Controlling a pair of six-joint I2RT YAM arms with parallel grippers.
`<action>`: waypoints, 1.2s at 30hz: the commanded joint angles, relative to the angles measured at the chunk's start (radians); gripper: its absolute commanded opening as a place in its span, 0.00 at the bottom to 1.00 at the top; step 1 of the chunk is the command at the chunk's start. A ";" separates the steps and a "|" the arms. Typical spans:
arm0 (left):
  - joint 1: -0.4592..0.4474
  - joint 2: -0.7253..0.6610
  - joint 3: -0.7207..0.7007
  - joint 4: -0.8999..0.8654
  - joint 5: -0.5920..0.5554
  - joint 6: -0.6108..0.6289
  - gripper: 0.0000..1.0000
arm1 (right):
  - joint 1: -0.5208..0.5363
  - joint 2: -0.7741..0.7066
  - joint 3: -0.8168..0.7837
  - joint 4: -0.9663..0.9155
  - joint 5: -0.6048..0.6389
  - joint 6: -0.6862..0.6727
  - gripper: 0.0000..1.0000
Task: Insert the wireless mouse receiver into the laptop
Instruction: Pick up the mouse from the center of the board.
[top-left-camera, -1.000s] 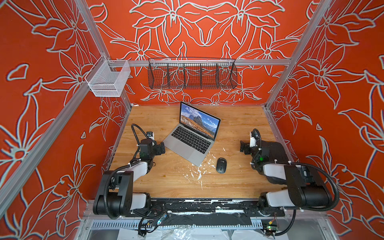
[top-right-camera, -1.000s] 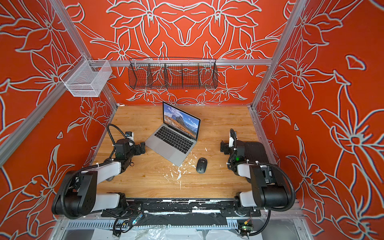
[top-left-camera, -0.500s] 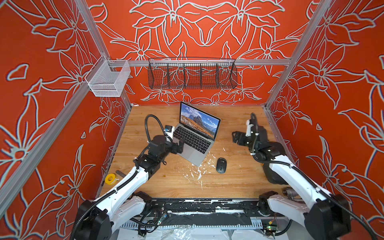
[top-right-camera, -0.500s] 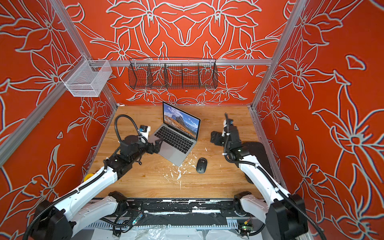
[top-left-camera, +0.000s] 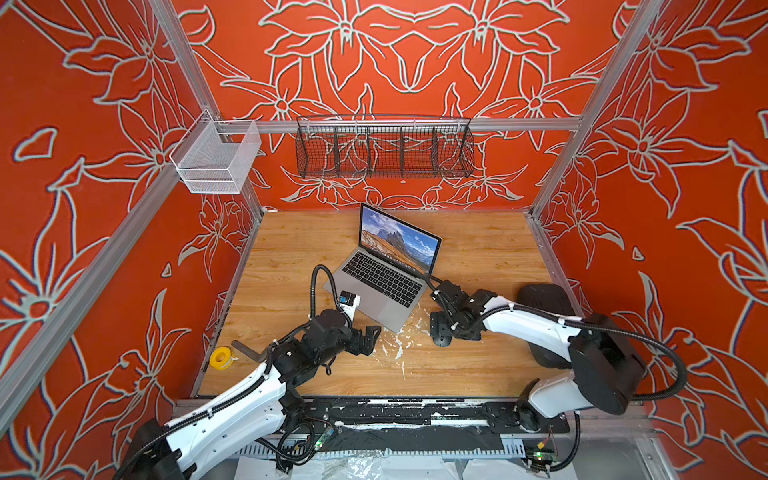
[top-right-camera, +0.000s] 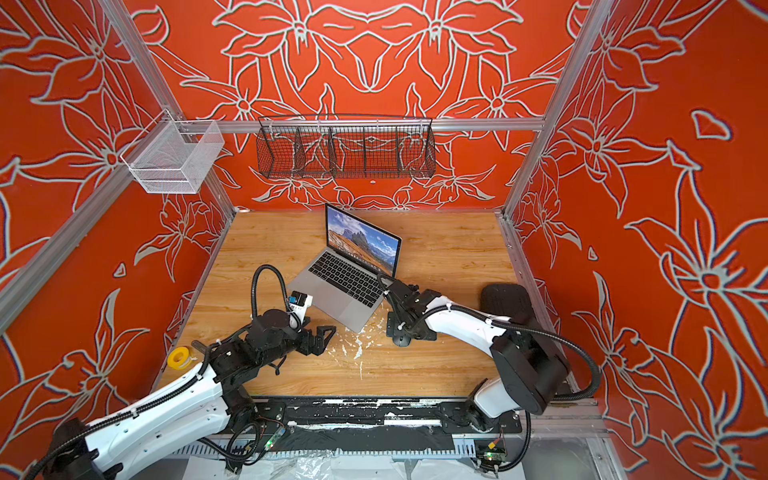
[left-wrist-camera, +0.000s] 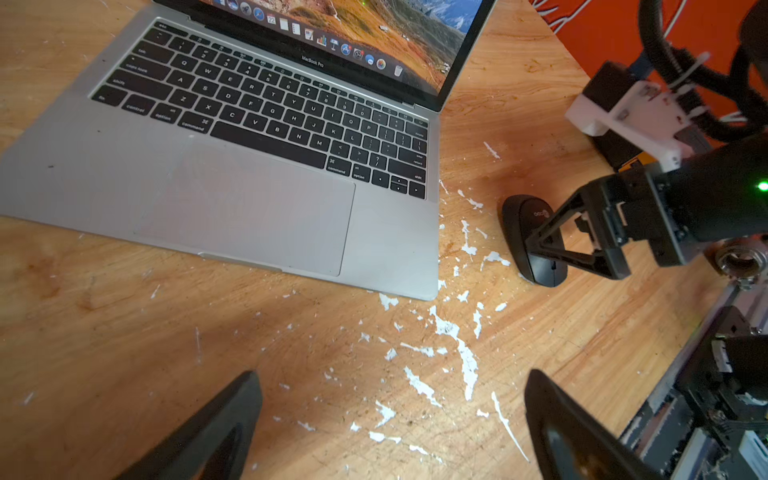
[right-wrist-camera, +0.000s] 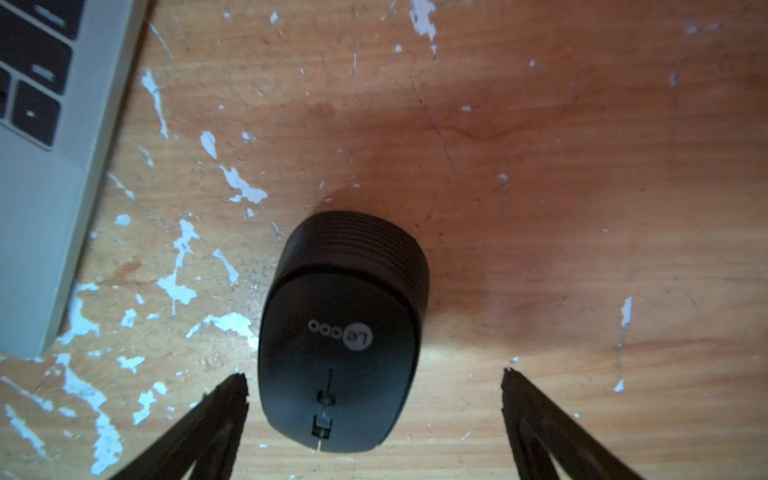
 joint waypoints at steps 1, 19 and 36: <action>-0.005 -0.028 -0.008 -0.055 0.000 -0.040 0.98 | 0.021 0.047 0.070 -0.016 0.047 0.030 0.97; -0.004 -0.047 -0.016 -0.050 0.118 -0.027 0.97 | 0.006 0.140 0.022 0.117 -0.031 0.067 0.57; 0.001 0.067 0.024 0.311 0.457 -0.199 0.97 | -0.111 -0.200 -0.250 1.237 -0.715 0.218 0.34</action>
